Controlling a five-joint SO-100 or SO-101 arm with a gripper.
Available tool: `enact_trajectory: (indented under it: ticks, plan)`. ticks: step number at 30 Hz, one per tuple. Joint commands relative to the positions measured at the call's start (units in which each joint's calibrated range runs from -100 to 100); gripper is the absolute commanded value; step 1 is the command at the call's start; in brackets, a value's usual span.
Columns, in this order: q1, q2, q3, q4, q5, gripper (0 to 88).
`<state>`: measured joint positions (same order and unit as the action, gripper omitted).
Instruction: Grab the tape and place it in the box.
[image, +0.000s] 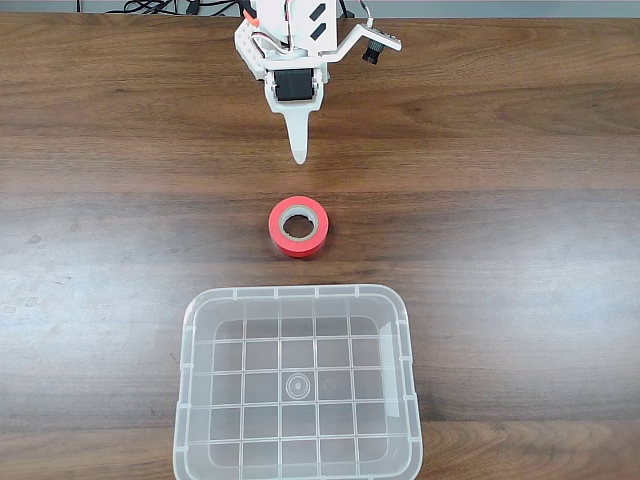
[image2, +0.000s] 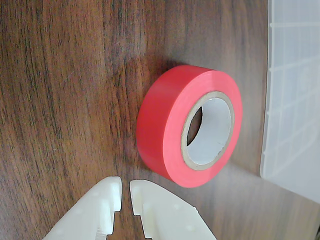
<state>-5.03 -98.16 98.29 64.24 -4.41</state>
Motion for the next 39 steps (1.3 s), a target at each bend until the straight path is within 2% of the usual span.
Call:
enact_trajectory:
  ticks: [1,23,32,39]
  plan:
    - [0.57,-0.72,-0.65,0.06,-0.18,1.3]
    - [-0.09,-0.72,-0.65,-0.11,0.03,1.3]
    - [0.64,-0.72,-1.35,-7.56,0.14,1.3]
    - [1.01,-0.64,-3.10,-8.24,0.14,1.3]
